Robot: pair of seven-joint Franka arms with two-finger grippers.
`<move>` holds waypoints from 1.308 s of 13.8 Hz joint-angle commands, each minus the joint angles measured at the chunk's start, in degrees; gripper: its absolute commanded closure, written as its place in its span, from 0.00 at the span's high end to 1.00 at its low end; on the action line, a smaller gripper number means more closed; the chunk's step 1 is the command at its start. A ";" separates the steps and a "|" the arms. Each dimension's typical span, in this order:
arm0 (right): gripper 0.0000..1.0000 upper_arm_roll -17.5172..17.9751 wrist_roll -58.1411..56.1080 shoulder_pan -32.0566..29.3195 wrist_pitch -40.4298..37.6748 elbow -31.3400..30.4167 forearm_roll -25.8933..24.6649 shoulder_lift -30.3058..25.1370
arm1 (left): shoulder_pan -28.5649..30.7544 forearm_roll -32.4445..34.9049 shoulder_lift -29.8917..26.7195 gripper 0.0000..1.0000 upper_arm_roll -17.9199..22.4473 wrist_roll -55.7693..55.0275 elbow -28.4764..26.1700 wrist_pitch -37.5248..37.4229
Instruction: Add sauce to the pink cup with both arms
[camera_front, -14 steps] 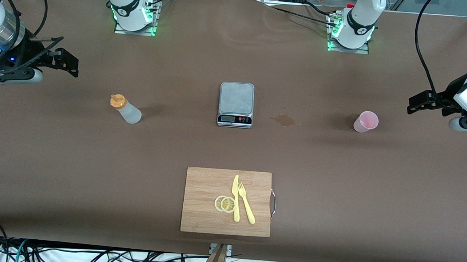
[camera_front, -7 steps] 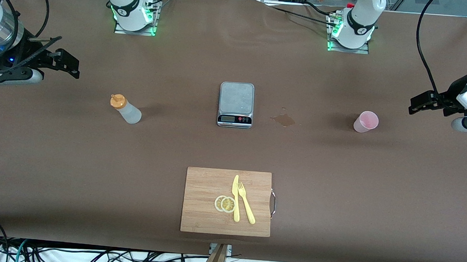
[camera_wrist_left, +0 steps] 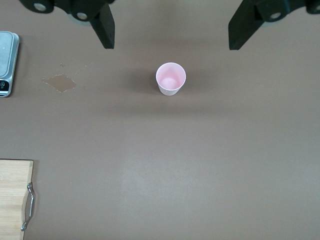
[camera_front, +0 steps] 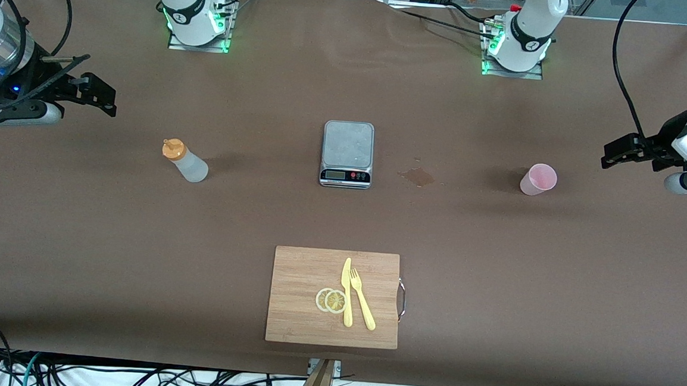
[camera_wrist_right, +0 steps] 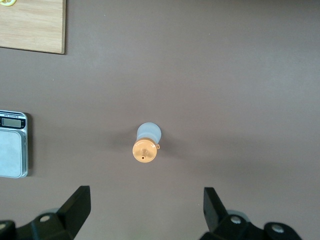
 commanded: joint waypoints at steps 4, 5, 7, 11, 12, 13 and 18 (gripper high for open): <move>1.00 0.10 0.73 -0.07 -0.61 1.31 0.88 0.60 | 0.36 -1.15 0.01 1.00 -0.12 0.60 0.99 -1.05; 1.00 0.10 0.64 -0.16 -0.52 1.31 0.88 0.77 | 0.36 -1.15 0.01 1.00 -0.03 0.61 0.90 -1.05; 1.00 0.10 0.73 -0.33 -0.78 1.31 0.97 1.04 | 0.36 -1.07 0.10 1.00 -0.12 0.52 0.98 -1.05; 1.00 0.10 0.64 -0.07 -1.05 1.22 0.62 1.21 | 0.27 -0.72 0.45 1.00 -0.30 0.52 0.90 -1.05; 1.00 0.10 0.56 0.02 -1.13 1.22 0.36 1.21 | 0.36 -0.80 0.45 1.00 -0.21 0.52 0.29 -1.23; 1.00 0.10 -0.05 -0.07 -1.13 1.40 0.27 1.13 | 0.36 -0.54 0.63 1.00 -0.12 0.69 0.02 -1.58; 1.00 -0.25 -0.41 -0.42 -5.35 3.07 0.00 0.60 | 2.89 -0.19 1.77 1.00 -0.12 6.91 -2.52 -1.23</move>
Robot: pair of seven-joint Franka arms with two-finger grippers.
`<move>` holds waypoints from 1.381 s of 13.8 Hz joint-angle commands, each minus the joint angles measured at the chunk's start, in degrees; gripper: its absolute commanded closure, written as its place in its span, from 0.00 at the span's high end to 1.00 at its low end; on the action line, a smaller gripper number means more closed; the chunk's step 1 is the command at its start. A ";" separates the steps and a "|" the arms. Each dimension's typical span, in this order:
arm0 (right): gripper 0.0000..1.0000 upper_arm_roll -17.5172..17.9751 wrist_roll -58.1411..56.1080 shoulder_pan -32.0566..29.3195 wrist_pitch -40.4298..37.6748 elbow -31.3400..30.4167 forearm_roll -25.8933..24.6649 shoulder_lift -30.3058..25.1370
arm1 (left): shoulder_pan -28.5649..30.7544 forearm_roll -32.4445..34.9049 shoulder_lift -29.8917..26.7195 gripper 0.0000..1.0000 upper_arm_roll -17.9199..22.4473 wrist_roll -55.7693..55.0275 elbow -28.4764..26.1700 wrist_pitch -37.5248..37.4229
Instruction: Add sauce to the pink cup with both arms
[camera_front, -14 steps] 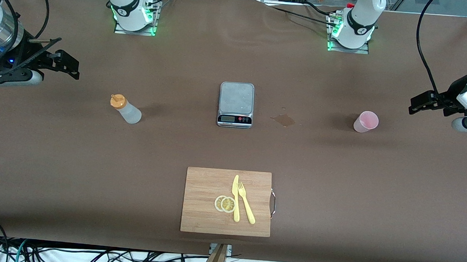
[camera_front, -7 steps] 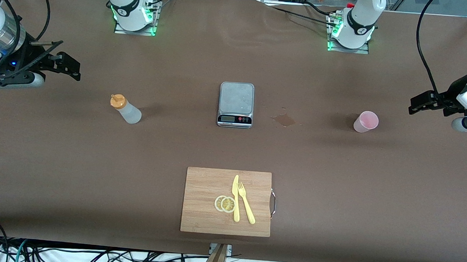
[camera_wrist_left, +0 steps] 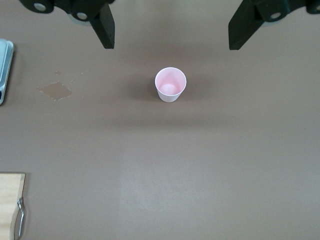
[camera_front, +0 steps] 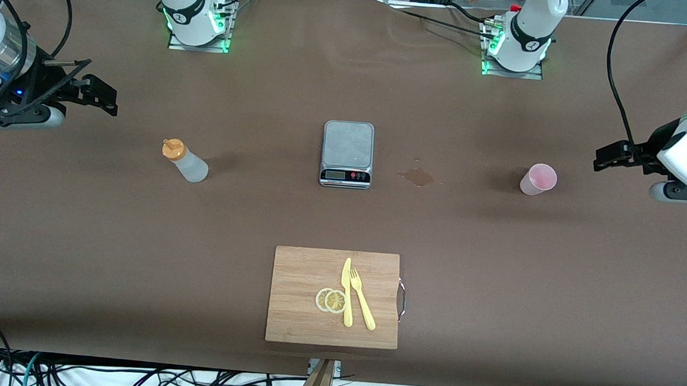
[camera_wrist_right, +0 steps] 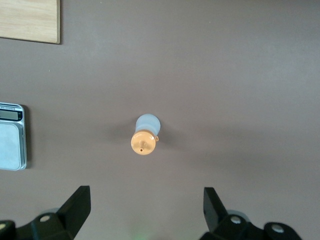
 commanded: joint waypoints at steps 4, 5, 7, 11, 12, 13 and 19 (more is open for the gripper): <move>1.00 0.23 0.19 -0.31 -2.32 1.78 0.10 -0.24 | 7.92 0.42 -1.91 1.00 -0.13 14.41 -15.50 11.64; 1.00 0.23 0.28 -0.31 -2.32 2.04 0.44 -0.24 | 8.90 0.42 -2.17 1.00 -0.13 16.44 -18.76 15.61; 1.00 0.49 0.46 -0.31 -2.32 2.22 0.71 -0.24 | 9.08 0.59 -2.35 1.00 -0.13 16.82 -23.78 20.90; 1.00 0.58 0.28 -0.22 -2.85 1.96 0.19 -0.24 | 8.82 3.67 -1.30 1.00 -0.57 16.47 -38.01 39.78; 1.00 0.58 0.11 -0.22 -2.94 1.95 0.10 -0.24 | 8.82 3.67 -0.69 1.00 -0.57 16.46 -38.65 40.69; 1.00 0.50 0.02 -0.22 -2.94 2.04 0.10 -0.24 | 8.82 3.67 -0.42 1.00 -0.57 16.46 -39.18 40.87; 1.00 0.41 0.20 -0.22 -3.03 1.96 0.18 -0.15 | 8.12 3.23 0.89 1.00 -1.89 16.55 -43.22 43.94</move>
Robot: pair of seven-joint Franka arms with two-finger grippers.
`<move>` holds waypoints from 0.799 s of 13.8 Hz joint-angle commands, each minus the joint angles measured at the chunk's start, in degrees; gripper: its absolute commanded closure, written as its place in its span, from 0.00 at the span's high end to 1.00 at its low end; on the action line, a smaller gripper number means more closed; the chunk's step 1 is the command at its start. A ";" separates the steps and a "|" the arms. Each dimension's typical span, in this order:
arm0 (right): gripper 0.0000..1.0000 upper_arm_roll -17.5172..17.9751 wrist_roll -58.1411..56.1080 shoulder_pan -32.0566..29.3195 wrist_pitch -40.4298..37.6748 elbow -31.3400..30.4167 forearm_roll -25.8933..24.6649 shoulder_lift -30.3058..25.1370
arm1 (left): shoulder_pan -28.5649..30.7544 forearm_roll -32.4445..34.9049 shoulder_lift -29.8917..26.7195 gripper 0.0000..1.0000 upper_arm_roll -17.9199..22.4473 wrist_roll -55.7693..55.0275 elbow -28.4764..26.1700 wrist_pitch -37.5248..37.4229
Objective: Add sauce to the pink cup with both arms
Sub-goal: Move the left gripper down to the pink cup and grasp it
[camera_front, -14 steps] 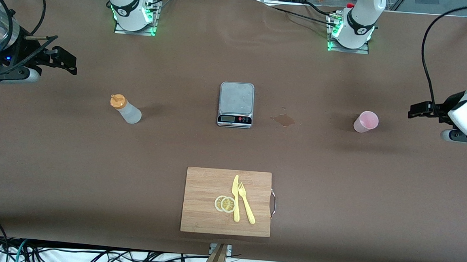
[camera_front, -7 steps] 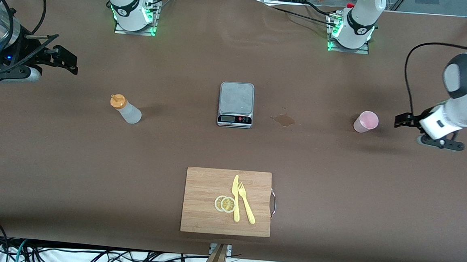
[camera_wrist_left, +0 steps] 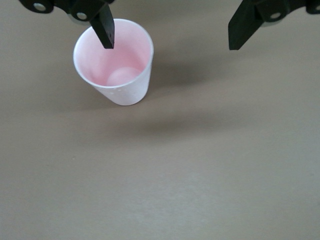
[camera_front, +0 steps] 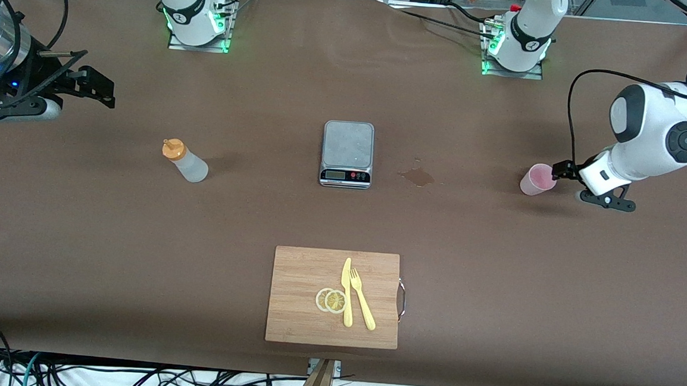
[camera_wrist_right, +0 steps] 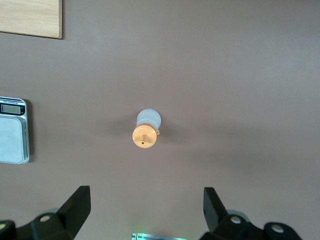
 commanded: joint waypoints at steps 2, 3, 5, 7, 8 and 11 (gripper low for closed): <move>1.00 0.11 0.28 -0.20 -1.26 0.86 0.16 -0.17 | -0.22 0.70 1.36 1.00 -0.37 0.68 -1.80 3.02; 1.00 0.11 0.19 -0.29 -1.26 0.86 0.16 -0.09 | -0.13 0.70 1.98 1.00 -0.37 0.68 -1.80 3.54; 1.00 0.11 0.28 -0.20 -1.52 0.86 0.16 -0.09 | 0.14 0.70 3.03 0.98 -0.37 0.68 -1.88 4.77; 1.00 0.11 0.54 -0.20 -2.14 0.86 0.16 -0.09 | 0.40 0.62 3.65 0.65 -0.37 0.68 -1.97 4.86; 1.00 0.11 0.54 -0.20 -2.14 0.86 0.16 -0.09 | 0.75 0.53 3.83 0.31 -0.37 0.94 -2.15 4.78; 1.00 0.11 0.54 -0.20 -2.14 0.86 0.16 -0.09 | 0.84 0.35 3.48 0.00 -0.45 0.94 -2.59 4.08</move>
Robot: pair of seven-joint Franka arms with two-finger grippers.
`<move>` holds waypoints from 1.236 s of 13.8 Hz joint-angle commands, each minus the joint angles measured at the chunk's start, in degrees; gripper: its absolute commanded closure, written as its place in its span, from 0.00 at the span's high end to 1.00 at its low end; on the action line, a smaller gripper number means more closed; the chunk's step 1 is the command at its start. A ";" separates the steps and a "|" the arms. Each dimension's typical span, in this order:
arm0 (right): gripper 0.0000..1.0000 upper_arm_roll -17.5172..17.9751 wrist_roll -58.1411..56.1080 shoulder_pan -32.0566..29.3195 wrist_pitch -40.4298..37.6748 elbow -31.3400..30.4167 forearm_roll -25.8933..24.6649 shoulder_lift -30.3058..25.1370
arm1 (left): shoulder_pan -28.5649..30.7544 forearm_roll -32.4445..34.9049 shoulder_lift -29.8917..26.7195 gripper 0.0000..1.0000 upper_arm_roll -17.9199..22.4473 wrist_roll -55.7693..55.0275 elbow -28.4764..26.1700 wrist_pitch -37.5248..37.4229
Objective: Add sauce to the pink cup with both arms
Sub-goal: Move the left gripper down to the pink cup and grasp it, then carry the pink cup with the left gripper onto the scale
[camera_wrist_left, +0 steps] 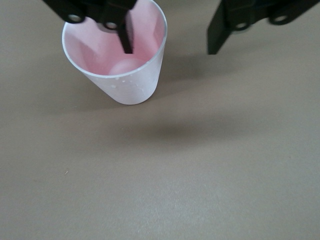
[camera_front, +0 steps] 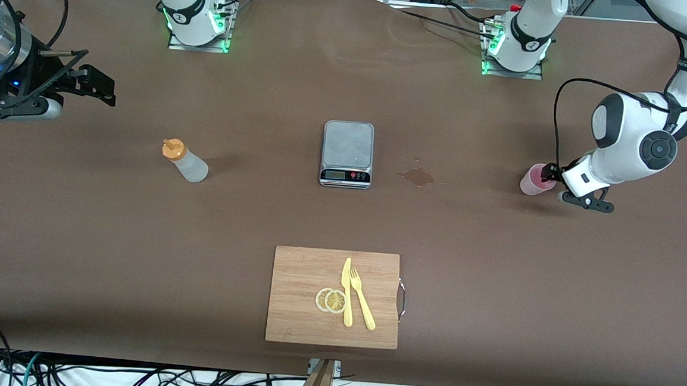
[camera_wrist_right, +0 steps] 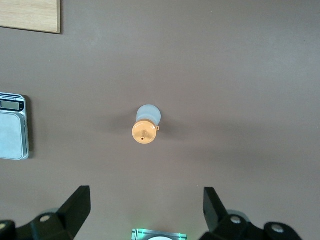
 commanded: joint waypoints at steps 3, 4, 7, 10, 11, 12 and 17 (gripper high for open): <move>1.00 0.13 0.53 -0.28 -1.11 0.86 0.16 -0.09 | 0.50 0.35 -0.59 0.00 -0.14 0.77 -0.59 -0.94; 1.00 0.05 0.53 -0.28 -1.11 0.86 0.16 -0.09 | 0.41 0.35 -0.85 0.00 -0.31 0.51 -0.59 -1.38; 1.00 0.05 0.53 -0.28 -1.03 0.86 0.16 -0.09 | 0.15 0.27 -2.60 0.00 -3.73 0.94 0.90 -4.80; 1.00 0.05 0.53 -0.28 -1.03 0.86 0.08 -0.09 | 0.15 0.44 -3.84 0.00 -10.50 0.15 5.72 -11.30; 1.00 0.05 0.45 -0.28 -1.03 0.86 0.08 -0.09 | -0.11 0.44 -3.67 0.00 -11.73 0.06 8.26 -13.49; 1.00 0.05 0.36 -0.28 -1.03 0.86 0.08 0.00 | -0.38 0.27 -3.41 0.00 -13.22 -0.20 10.55 -15.86; 1.00 -0.04 0.27 -0.28 -1.03 0.86 0.08 0.00 | -0.47 -2.61 -1.91 0.00 -25.78 -16.34 18.03 -21.16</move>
